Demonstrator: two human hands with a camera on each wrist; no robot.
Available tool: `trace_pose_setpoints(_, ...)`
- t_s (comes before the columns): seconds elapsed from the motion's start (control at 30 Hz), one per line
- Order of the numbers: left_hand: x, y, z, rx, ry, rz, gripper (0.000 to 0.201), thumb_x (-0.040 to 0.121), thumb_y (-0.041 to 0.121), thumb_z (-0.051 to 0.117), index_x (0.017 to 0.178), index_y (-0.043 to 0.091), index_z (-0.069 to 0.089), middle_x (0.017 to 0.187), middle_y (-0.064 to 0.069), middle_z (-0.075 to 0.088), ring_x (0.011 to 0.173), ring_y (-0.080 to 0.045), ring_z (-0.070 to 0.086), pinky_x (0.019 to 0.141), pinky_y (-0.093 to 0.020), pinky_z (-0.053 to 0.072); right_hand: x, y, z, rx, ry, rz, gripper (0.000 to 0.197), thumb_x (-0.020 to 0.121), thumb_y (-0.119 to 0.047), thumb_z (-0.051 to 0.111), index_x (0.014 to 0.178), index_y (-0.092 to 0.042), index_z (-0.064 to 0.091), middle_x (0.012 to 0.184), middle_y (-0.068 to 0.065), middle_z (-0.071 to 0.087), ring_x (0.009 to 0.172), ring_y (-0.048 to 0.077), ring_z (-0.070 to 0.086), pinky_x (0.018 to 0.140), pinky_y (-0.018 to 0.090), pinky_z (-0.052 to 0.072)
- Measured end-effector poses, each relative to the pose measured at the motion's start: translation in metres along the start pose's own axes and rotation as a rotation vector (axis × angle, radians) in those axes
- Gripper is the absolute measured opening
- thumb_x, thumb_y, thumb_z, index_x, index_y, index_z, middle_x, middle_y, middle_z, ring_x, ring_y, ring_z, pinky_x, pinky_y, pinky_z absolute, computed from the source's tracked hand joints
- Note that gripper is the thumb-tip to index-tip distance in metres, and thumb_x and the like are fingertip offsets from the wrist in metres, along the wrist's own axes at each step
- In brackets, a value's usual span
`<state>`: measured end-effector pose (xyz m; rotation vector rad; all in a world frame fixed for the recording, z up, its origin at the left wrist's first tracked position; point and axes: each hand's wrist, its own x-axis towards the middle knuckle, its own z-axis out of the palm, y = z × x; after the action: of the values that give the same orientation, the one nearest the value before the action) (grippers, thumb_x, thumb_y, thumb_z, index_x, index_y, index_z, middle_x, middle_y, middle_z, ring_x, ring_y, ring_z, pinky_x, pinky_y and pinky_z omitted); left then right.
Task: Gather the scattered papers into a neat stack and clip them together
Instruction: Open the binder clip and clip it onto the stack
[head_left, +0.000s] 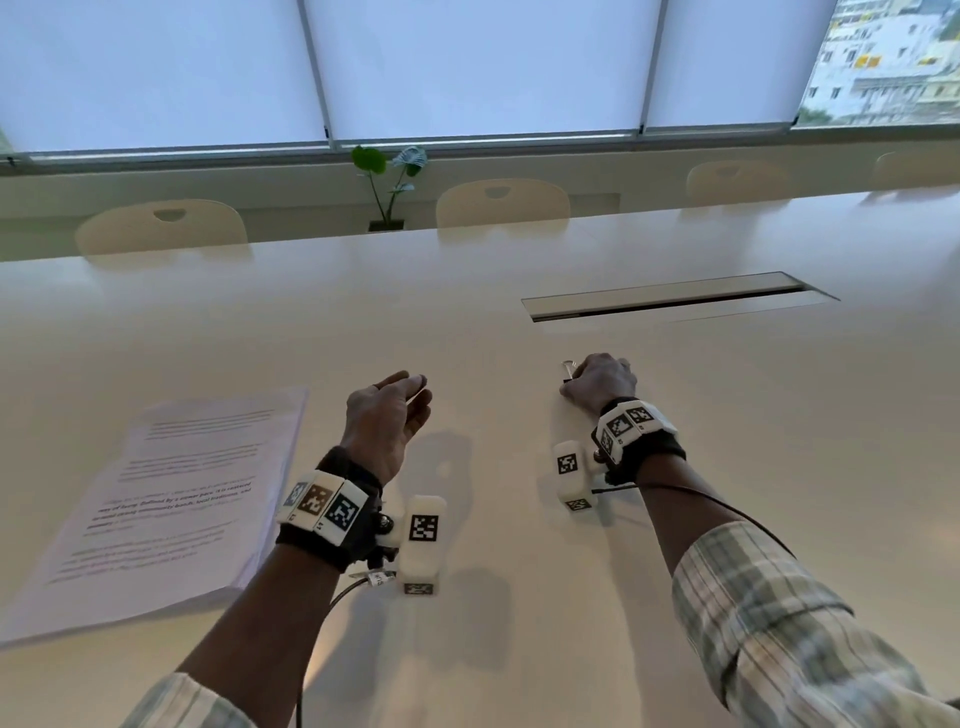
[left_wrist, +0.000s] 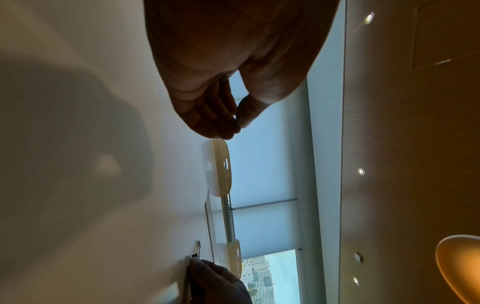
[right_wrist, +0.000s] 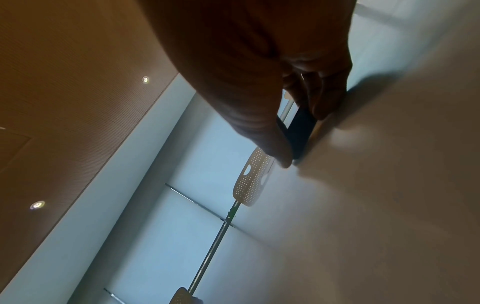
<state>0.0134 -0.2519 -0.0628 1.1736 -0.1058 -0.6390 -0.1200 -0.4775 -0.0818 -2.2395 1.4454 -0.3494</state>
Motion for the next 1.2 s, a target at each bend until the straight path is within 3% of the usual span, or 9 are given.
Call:
trace_pose_setpoints(0.13,0.001,0.001,-0.003,-0.038,-0.004,0.023,0.020,0.088,0.002,0.064,0.108,0.006,0.060,0.092,-0.009,0.068,0.079,-0.018,0.066,0.072,-0.029,0.054,-0.005,-0.002,-0.004,0.163,0.033,-0.050,0.035,0.079,-0.020,0.073,0.110,-0.005,0.072,0.116,0.016,0.069,0.116,0.032,0.057,0.094,0.031,0.046)
trace_pose_setpoints(0.23,0.004,0.002,-0.005,-0.033,-0.015,0.034,0.020,0.089,0.002,0.064,0.109,0.003,0.061,0.091,-0.009,0.068,0.079,-0.018,0.066,0.074,-0.029,0.055,-0.024,-0.016,-0.008,0.346,-0.003,-0.281,0.034,0.076,-0.010,0.078,0.109,-0.006,0.071,0.107,0.012,0.072,0.100,0.024,0.065,0.080,0.022,0.044)
trace_pose_setpoints(0.43,0.011,-0.004,-0.007,-0.004,-0.097,-0.032,0.014,0.091,0.015,0.066,0.099,0.003,0.066,0.090,-0.011,0.069,0.085,-0.022,0.066,0.078,-0.032,0.057,-0.054,-0.049,0.007,0.478,-0.162,-0.660,0.042,0.074,0.005,0.076,0.113,-0.008,0.069,0.109,0.008,0.073,0.098,0.020,0.070,0.085,0.032,0.058)
trace_pose_setpoints(0.53,0.015,-0.006,-0.012,-0.039,-0.102,-0.042,0.012,0.089,0.010,0.066,0.097,0.001,0.070,0.085,-0.009,0.072,0.079,-0.019,0.067,0.071,-0.028,0.058,-0.057,-0.057,0.015,0.507,-0.176,-0.719,0.042,0.077,0.008,0.073,0.116,-0.005,0.068,0.113,0.009,0.072,0.098,0.017,0.070,0.085,0.025,0.058)
trace_pose_setpoints(0.67,0.021,-0.007,-0.019,-0.147,-0.072,-0.087,0.011,0.086,0.004,0.068,0.096,0.001,0.071,0.077,-0.008,0.073,0.069,-0.017,0.068,0.065,-0.025,0.059,-0.053,-0.057,0.024,0.661,-0.229,-0.640,0.042,0.078,0.008,0.072,0.118,-0.005,0.070,0.118,0.010,0.071,0.103,0.019,0.070,0.093,0.027,0.056)
trace_pose_setpoints(0.9,0.022,-0.005,-0.021,-0.386,-0.178,-0.263,0.010,0.086,0.008,0.061,0.094,0.004,0.067,0.071,-0.005,0.072,0.059,-0.012,0.069,0.060,-0.022,0.059,-0.058,-0.060,0.034,1.379,-0.512,-0.362,0.037,0.088,0.018,0.054,0.122,0.006,0.061,0.113,0.017,0.070,0.103,0.021,0.068,0.098,0.027,0.052)
trace_pose_setpoints(1.03,0.017,-0.010,-0.014,-0.334,-0.247,-0.302,0.013,0.093,0.006,0.055,0.096,0.001,0.066,0.073,-0.008,0.071,0.061,-0.013,0.069,0.063,-0.023,0.060,-0.062,-0.067,0.040,1.715,-0.700,-0.231,0.034,0.092,0.015,0.045,0.123,0.009,0.057,0.110,0.020,0.070,0.103,0.028,0.069,0.095,0.029,0.055)
trace_pose_setpoints(1.1,0.015,-0.017,-0.012,-0.296,-0.267,-0.321,0.015,0.096,0.006,0.053,0.098,0.000,0.066,0.076,-0.010,0.070,0.062,-0.014,0.068,0.062,-0.024,0.059,-0.067,-0.073,0.043,1.751,-0.759,-0.223,0.036,0.095,0.012,0.042,0.130,0.011,0.051,0.116,0.022,0.065,0.109,0.031,0.063,0.098,0.031,0.053)
trace_pose_setpoints(1.2,0.017,-0.021,-0.015,-0.241,-0.245,-0.325,0.016,0.097,0.005,0.052,0.102,0.000,0.066,0.075,-0.009,0.066,0.060,-0.014,0.065,0.060,-0.024,0.058,-0.073,-0.076,0.046,1.572,-0.726,-0.259,0.033,0.098,0.006,0.044,0.129,0.008,0.054,0.121,0.021,0.062,0.112,0.026,0.059,0.097,0.030,0.052)
